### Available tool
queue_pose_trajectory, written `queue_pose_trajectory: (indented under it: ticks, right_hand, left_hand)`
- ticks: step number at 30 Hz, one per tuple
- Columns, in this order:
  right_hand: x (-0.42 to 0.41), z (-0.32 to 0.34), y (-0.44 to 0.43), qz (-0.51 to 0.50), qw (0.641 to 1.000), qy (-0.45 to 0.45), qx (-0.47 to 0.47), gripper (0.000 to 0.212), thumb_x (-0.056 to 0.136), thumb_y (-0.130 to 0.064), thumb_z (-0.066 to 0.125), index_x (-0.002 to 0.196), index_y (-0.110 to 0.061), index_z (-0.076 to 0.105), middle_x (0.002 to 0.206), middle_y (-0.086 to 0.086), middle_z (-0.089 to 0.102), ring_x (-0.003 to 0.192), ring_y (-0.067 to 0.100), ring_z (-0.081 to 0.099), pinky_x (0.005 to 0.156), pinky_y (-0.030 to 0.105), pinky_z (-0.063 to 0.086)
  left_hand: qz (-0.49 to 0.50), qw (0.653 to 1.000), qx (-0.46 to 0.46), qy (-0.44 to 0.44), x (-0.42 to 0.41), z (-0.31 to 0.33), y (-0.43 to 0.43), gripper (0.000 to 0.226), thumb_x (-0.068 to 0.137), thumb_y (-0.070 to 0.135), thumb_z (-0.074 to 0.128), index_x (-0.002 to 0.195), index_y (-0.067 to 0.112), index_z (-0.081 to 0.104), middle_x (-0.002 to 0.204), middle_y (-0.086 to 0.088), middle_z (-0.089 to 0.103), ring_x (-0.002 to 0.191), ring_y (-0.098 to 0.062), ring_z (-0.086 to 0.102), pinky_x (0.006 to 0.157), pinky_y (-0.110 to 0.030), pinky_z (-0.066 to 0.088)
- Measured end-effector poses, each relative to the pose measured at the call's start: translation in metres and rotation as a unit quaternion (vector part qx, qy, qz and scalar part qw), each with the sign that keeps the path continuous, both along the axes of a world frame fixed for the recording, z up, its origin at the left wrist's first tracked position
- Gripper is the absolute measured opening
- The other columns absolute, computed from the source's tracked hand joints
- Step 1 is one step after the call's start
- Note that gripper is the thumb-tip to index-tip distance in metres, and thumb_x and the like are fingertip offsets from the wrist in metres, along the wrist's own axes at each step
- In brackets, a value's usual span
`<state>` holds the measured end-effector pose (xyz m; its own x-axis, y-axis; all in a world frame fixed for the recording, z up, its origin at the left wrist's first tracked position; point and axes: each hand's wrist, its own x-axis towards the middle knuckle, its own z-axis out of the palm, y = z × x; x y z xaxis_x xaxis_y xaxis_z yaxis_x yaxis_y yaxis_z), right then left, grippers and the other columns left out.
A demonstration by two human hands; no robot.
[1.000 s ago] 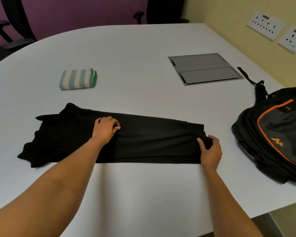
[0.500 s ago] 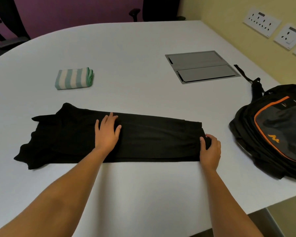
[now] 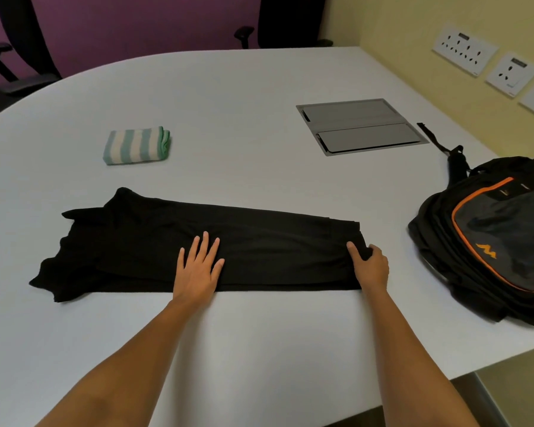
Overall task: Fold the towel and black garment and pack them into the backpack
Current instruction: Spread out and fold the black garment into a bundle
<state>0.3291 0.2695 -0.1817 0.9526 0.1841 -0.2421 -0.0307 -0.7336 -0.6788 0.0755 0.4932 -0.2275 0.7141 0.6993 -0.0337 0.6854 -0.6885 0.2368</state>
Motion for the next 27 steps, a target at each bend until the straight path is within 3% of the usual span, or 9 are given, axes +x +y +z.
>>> queue_pose_trajectory:
  ticks: [4, 7, 10, 16, 19, 22, 27]
  right_hand:
    - [0.010, 0.005, 0.005, 0.010, 0.996, 0.090, 0.022, 0.074, 0.083, -0.052, 0.062, 0.133, -0.002, 0.042, 0.131, 0.017, 0.052, 0.119, 0.035, 0.050, 0.097, 0.041, 0.043]
    - [0.012, 0.009, 0.005, -0.021, 0.983, 0.161, 0.091, 0.069, 0.077, -0.048, 0.070, 0.124, -0.001, 0.052, 0.122, 0.014, 0.059, 0.113, 0.034, 0.055, 0.095, 0.042, 0.048]
    - [0.009, 0.017, 0.002, -0.055, 0.961, 0.214, 0.165, 0.061, 0.076, -0.036, 0.076, 0.122, -0.003, 0.054, 0.110, 0.010, 0.060, 0.105, 0.031, 0.058, 0.085, 0.037, 0.049]
    - [0.009, 0.032, 0.005, -0.093, 0.966, 0.174, 0.168, 0.039, 0.075, -0.028, 0.076, 0.105, -0.009, 0.058, 0.113, 0.014, 0.063, 0.100, 0.031, 0.059, 0.090, 0.044, 0.052]
    - [0.009, 0.052, 0.017, -0.073, 0.973, 0.140, 0.171, 0.034, 0.073, -0.029, 0.076, 0.097, -0.013, 0.059, 0.106, 0.011, 0.064, 0.098, 0.031, 0.061, 0.089, 0.046, 0.052]
    - [-0.002, 0.081, 0.044, -0.004, 0.979, 0.115, 0.169, 0.044, 0.071, -0.033, 0.074, 0.108, -0.013, 0.060, 0.106, 0.010, 0.065, 0.099, 0.031, 0.062, 0.089, 0.046, 0.053]
    - [-0.056, 0.117, 0.116, 0.113, 0.974, 0.073, 0.181, 0.050, 0.076, -0.032, 0.071, 0.120, -0.015, 0.055, 0.113, 0.007, 0.063, 0.100, 0.025, 0.061, 0.091, 0.042, 0.052]
  left_hand:
    - [0.034, 0.999, -0.009, 0.005, -0.001, -0.001, -0.009, 0.076, 0.082, 0.057, -0.012, 0.150, 0.027, 0.004, 0.159, 0.002, -0.004, 0.147, -0.016, -0.005, 0.117, -0.038, -0.004]
    - [0.051, 0.999, -0.013, 0.015, 0.002, 0.000, -0.012, 0.056, 0.099, 0.049, 0.008, 0.150, 0.027, 0.002, 0.159, 0.002, -0.005, 0.147, -0.016, -0.005, 0.118, -0.040, -0.003]
    - [0.051, 0.998, -0.017, 0.014, 0.003, 0.002, -0.013, 0.054, 0.101, 0.042, 0.018, 0.150, 0.027, 0.002, 0.159, 0.002, -0.005, 0.147, -0.016, -0.005, 0.118, -0.040, -0.003]
    - [0.034, 0.999, -0.024, 0.004, 0.001, 0.008, -0.012, 0.052, 0.102, 0.041, 0.019, 0.150, 0.027, 0.007, 0.159, 0.004, 0.000, 0.147, -0.014, -0.001, 0.118, -0.037, -0.003]
    - [0.040, 0.998, -0.027, -0.049, 0.001, 0.017, -0.011, 0.050, 0.102, 0.038, 0.024, 0.149, 0.025, 0.019, 0.158, 0.003, 0.013, 0.146, -0.014, 0.008, 0.118, -0.035, 0.004]
    - [0.069, 0.989, -0.036, -0.129, 0.004, 0.033, -0.002, 0.047, 0.102, 0.036, 0.028, 0.146, 0.022, 0.032, 0.155, 0.000, 0.025, 0.144, -0.016, 0.019, 0.118, -0.037, 0.012]
    - [0.154, 0.931, -0.121, -0.307, 0.004, 0.077, 0.025, 0.044, 0.101, 0.037, 0.031, 0.138, 0.019, 0.046, 0.142, -0.002, 0.047, 0.133, -0.018, 0.040, 0.109, -0.035, 0.033]
